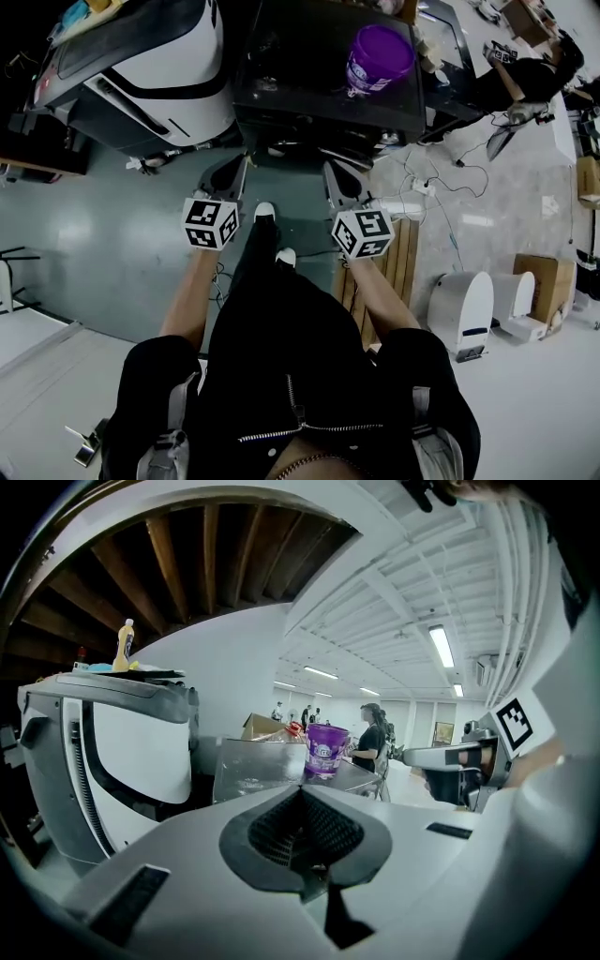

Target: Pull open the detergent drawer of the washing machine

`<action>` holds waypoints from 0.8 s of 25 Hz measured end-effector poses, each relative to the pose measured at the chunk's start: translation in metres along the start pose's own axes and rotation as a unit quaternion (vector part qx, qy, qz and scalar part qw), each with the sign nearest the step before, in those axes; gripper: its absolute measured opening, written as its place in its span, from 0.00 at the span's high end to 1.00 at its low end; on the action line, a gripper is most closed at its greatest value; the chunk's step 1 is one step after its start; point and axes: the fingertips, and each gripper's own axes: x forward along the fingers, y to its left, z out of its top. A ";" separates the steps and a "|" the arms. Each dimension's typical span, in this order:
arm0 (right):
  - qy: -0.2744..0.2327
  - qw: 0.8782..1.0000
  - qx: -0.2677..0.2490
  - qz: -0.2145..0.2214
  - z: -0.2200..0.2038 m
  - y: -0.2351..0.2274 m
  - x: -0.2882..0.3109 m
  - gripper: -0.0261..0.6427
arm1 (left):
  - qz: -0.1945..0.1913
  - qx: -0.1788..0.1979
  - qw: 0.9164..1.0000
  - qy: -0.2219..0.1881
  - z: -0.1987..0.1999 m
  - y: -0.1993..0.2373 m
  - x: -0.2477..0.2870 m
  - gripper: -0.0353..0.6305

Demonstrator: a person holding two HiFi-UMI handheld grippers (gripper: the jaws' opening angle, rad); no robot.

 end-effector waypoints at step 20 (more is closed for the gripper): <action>0.059 0.998 0.015 0.007 -0.033 -0.001 0.074 0.95 | -0.014 -0.078 0.996 0.050 -0.076 0.048 0.074 0.91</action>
